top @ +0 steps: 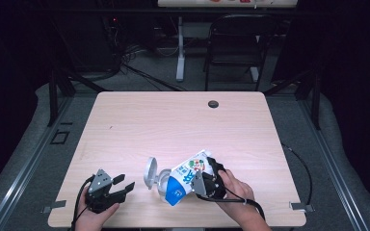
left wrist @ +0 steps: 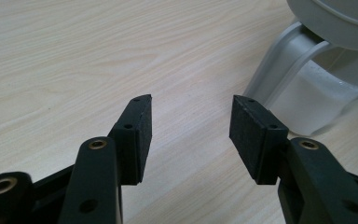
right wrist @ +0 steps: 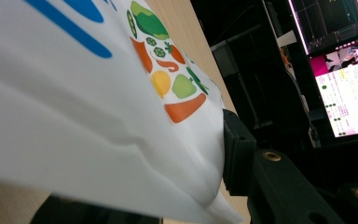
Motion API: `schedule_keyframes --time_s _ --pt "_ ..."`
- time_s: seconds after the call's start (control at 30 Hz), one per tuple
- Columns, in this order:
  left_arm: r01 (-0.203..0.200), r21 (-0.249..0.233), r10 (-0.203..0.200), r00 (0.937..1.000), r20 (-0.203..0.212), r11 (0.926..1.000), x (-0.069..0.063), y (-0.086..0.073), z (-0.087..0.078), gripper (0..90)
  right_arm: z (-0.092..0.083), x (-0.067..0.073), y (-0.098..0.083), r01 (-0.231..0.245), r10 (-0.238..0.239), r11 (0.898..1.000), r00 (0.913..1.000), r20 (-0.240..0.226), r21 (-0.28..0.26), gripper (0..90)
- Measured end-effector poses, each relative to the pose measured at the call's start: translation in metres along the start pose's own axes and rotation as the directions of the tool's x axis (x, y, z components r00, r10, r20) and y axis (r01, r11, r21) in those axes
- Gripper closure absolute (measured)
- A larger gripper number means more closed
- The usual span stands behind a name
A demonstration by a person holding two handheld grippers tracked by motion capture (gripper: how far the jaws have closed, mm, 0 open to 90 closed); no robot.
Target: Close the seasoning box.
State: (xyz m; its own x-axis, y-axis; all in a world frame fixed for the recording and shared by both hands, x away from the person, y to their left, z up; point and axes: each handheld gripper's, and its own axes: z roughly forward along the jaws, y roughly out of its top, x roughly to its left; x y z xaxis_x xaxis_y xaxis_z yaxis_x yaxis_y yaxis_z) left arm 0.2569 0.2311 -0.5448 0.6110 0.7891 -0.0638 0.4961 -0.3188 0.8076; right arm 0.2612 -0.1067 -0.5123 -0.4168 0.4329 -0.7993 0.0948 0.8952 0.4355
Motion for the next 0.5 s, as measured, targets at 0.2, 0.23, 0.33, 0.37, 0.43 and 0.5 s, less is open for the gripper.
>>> schedule_keyframes --time_s 0.2,0.23,0.33,0.37,0.43,0.5 --pt "0.004 -0.006 -0.004 1.0 0.001 1.0 -0.0005 -0.0001 0.0017 49.6 0.0017 0.0012 -0.0036 -0.04 0.04 0.999 0.9987 -0.033 -0.004 72.5" --pt "0.008 -0.008 -0.008 1.0 0.001 0.9999 -0.0007 -0.0001 0.002 49.6 0.0023 0.0016 -0.0049 -0.055 0.055 0.998 0.9976 -0.042 -0.007 72.5" --pt "0.005 -0.006 -0.005 1.0 0.002 1.0 0.0 -0.0001 0.0024 49.6 0.0028 0.0019 -0.0062 -0.065 0.065 0.998 0.9964 -0.055 -0.002 72.7" --pt "0.007 -0.007 -0.007 1.0 0.001 1.0 -0.0001 -0.0002 0.0025 49.7 0.0036 0.0029 -0.007 -0.075 0.075 0.997 0.9952 -0.063 -0.009 72.6" --pt "0.008 -0.006 -0.008 1.0 0.002 1.0 0.0002 -0.0001 0.0024 49.7 0.0029 0.0023 -0.0073 -0.066 0.067 0.998 0.9954 -0.069 0.011 72.7" --pt "0.008 -0.007 -0.008 1.0 0.002 0.9999 0.0005 0.0 0.0023 49.6 0.0053 0.0041 -0.0097 -0.111 0.11 0.994 0.9896 -0.092 0.0 72.8"
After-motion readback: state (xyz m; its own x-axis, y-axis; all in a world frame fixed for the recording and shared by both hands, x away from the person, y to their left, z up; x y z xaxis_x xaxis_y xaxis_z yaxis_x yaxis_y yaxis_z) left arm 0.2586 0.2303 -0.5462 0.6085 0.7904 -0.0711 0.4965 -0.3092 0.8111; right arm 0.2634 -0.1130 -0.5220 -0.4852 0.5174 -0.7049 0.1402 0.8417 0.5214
